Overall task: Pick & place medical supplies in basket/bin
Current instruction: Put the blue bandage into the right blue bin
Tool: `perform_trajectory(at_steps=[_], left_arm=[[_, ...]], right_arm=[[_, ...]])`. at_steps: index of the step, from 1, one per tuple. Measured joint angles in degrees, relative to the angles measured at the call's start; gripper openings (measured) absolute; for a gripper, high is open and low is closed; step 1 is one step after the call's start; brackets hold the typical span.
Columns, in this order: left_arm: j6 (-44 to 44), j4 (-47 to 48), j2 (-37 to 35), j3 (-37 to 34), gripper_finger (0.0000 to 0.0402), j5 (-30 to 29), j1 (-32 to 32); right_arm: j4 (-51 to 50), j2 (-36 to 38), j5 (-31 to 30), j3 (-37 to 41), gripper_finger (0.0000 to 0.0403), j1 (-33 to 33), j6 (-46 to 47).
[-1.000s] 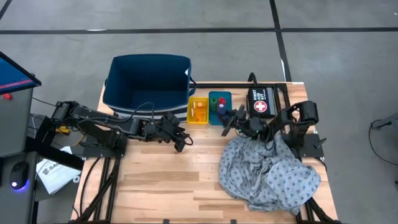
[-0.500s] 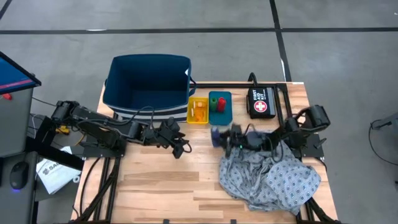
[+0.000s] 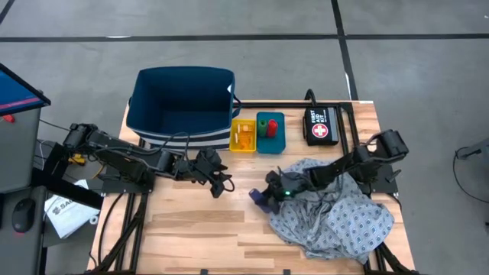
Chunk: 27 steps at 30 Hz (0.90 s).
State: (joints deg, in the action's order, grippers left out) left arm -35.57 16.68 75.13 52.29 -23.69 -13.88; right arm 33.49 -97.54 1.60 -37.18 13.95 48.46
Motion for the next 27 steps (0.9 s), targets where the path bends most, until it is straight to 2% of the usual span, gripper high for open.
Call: perform_trajectory(at_steps=[4, 12, 17, 23, 27], left_arm=[[0.9, 0.1, 0.0, 0.0, 0.0168, -0.1, -1.1], [-0.5, 5.2, 0.0, 0.0, 0.0168, -0.1, -6.0], [-5.0, 10.3, 0.0, 0.0, 0.0168, -0.3, -10.3], [-10.5, 15.0, 0.0, 0.0, 0.0168, -2.7, -15.3], [-13.2, 16.6, 0.0, 0.0, 0.0168, -2.8, -18.0]], right_arm=[[-1.1, -5.4, 7.2, -4.9, 0.0154, -2.5, 4.1], [-2.2, -15.5, 13.6, -12.4, 0.0202, -5.7, 9.6], [-0.6, -17.5, 12.8, -14.1, 0.0228, -7.1, 14.2], [-1.6, -16.2, 7.1, -14.0, 0.0225, -9.5, 15.9], [-3.1, -13.8, 10.3, -14.6, 0.0216, -10.9, 14.2]])
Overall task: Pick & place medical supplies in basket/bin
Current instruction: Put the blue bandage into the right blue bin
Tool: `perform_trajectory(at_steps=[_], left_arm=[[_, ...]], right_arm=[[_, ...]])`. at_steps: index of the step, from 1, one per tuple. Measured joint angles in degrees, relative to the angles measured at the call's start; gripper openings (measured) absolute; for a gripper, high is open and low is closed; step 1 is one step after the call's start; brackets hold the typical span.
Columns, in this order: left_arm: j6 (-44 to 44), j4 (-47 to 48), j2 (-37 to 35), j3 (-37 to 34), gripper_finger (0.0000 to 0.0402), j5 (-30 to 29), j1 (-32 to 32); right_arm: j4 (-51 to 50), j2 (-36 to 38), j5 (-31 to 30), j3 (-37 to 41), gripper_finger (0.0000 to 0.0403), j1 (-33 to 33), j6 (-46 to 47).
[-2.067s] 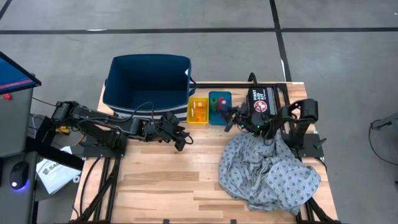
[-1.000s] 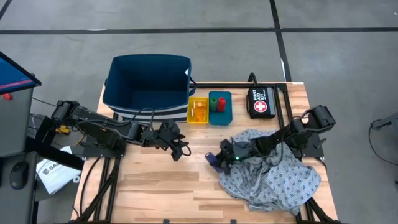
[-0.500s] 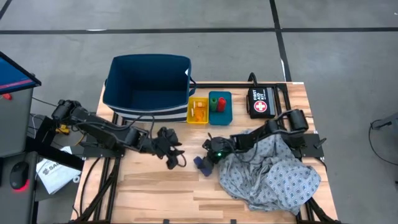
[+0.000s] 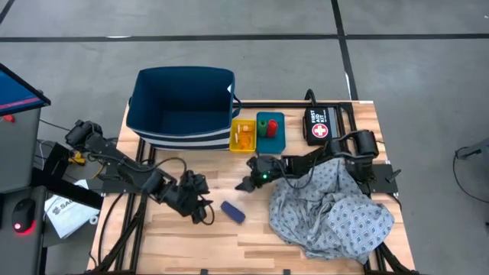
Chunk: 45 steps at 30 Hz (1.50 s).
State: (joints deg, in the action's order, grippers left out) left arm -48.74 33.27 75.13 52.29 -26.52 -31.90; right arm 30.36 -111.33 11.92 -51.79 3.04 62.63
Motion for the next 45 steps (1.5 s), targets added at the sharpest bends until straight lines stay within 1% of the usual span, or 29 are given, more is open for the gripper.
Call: perform_trajectory(at_steps=[2, 4, 7, 10, 14, 19, 21, 23, 25, 30, 32, 36, 38, 40, 41, 45], left_arm=[[-0.5, 1.2, 0.0, 0.0, 0.0168, 1.5, -1.3], [-2.0, 3.3, 0.0, 0.0, 0.0168, 3.3, -2.7], [-3.0, 5.6, 0.0, 0.0, 0.0168, 5.7, -4.2], [-2.7, 6.2, 0.0, 0.0, 0.0168, 6.0, -4.9], [-2.7, 6.2, 0.0, 0.0, 0.0168, 5.9, -4.9], [-2.8, 5.5, 0.0, 0.0, 0.0168, 4.4, -4.9], [-2.8, 4.7, 0.0, 0.0, 0.0168, 3.3, -4.9], [-2.8, 4.1, 0.0, 0.0, 0.0168, 2.3, -4.9], [-2.8, 3.9, 0.0, 0.0, 0.0168, 1.8, -4.9], [-2.7, 3.8, 0.0, 0.0, 0.0168, 1.0, -4.9], [-2.7, 3.8, 0.0, 0.0, 0.0168, 0.9, -4.9], [-2.6, 3.8, 0.0, 0.0, 0.0168, 0.9, -4.9], [-2.2, 3.8, 0.0, 0.0, 0.0168, 0.9, -4.9], [-1.3, 3.3, 0.0, 0.0, 0.0168, 0.9, -4.9], [-1.2, 3.1, 0.0, 0.0, 0.0168, 0.9, -4.9], [-1.2, 2.5, 0.0, 0.0, 0.0168, 0.9, -4.9]], right_arm=[[-5.0, 1.4, 2.9, -0.9, 0.0210, 0.3, -2.0], [-11.9, 3.0, 4.5, -1.9, 0.0202, 0.8, -4.7], [-20.0, 5.2, 4.7, -3.0, 0.0191, 2.0, -8.8], [-21.6, 6.8, 4.6, -3.0, 0.0183, 3.4, -10.4], [-21.8, 8.6, 4.8, -3.2, 0.0176, 4.7, -10.2], [-25.6, 9.1, 4.8, -3.1, 0.0175, 6.1, -9.2], [-25.5, 8.8, 4.6, -3.1, 0.0178, 7.2, -9.1], [-25.2, 8.0, 3.5, -3.1, 0.0184, 8.1, -8.6], [-25.6, 7.8, 1.0, -3.0, 0.0191, 8.9, -7.4], [-26.4, 7.9, -8.6, -3.1, 0.0205, 10.5, -6.5], [-25.7, 7.8, -10.1, -3.1, 0.0207, 10.8, -5.2], [-22.7, 6.6, -11.3, -3.0, 0.0210, 12.0, -3.4], [-20.2, 5.2, -12.5, -3.3, 0.0211, 13.0, -2.4], [-21.0, 4.8, -13.9, -2.9, 0.0211, 13.9, -2.1], [-19.0, 4.0, -14.7, -3.1, 0.0211, 14.2, -2.1], [-16.2, 3.6, -16.5, -4.0, 0.0211, 13.3, -2.7]])
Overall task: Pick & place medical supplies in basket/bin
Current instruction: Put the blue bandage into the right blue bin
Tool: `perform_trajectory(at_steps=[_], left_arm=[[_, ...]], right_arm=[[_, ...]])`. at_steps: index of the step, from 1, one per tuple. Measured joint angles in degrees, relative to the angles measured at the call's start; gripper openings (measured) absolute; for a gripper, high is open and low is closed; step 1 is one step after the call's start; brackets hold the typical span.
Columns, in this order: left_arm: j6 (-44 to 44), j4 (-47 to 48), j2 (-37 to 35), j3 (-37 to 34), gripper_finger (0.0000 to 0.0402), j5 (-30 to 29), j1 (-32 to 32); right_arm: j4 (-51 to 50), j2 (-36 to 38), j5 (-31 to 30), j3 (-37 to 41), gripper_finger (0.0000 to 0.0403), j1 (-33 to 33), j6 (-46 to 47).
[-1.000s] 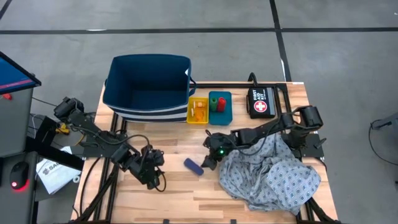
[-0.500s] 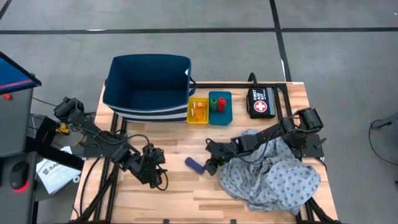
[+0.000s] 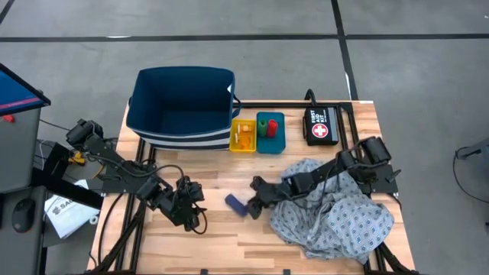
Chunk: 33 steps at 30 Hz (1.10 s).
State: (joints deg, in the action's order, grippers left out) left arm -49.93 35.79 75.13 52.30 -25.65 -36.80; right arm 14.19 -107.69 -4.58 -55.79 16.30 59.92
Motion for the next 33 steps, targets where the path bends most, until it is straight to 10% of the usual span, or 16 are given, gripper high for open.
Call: perform_trajectory(at_steps=[7, 17, 33], left_arm=[[0.1, 0.0, 0.0, 0.0, 0.0168, 0.0, 0.0], [0.0, -0.3, 0.0, 0.0, 0.0168, -0.1, 0.0], [0.0, -1.0, 0.0, 0.0, 0.0168, -1.4, 0.0]], right_arm=[[-4.1, -1.2, 0.0, -9.1, 0.0208, -5.3, -10.2], [-31.9, -14.4, 21.4, -34.0, 0.0215, -12.6, -25.6], [-59.2, -31.2, 23.0, -60.4, 0.0215, -10.3, -35.9]])
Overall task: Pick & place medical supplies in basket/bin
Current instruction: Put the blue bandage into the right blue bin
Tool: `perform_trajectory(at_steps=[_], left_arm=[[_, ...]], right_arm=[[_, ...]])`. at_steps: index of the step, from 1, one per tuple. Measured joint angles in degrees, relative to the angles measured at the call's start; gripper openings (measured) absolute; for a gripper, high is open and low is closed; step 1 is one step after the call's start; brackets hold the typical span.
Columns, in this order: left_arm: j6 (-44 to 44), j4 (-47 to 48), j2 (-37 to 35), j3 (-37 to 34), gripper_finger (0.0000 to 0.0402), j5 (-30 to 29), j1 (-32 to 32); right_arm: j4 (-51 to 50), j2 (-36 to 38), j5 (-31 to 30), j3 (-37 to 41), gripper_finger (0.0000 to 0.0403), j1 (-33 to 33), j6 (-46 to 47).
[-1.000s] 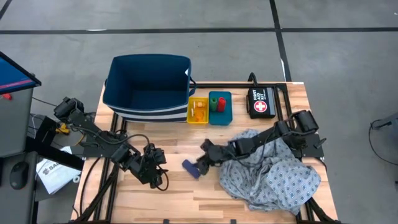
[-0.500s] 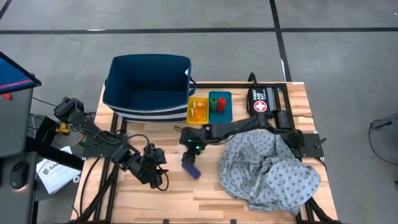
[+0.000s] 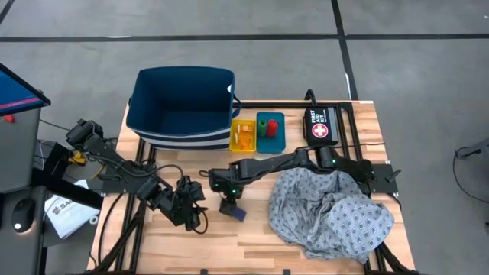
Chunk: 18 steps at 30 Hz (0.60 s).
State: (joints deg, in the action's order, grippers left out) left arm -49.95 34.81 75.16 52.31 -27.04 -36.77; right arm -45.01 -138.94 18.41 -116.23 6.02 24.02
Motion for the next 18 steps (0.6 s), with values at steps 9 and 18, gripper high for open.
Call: perform_trajectory(at_steps=[9, 18], left_arm=[[0.1, -0.3, 0.0, 0.0, 0.0168, -1.2, 0.0], [0.2, -0.3, 0.0, 0.0, 0.0168, -1.2, 0.0]], right_arm=[[2.3, -0.9, 0.8, -1.0, 0.0215, -0.4, 2.7], [3.7, -1.1, -0.1, -2.4, 0.0215, -0.9, 4.1]])
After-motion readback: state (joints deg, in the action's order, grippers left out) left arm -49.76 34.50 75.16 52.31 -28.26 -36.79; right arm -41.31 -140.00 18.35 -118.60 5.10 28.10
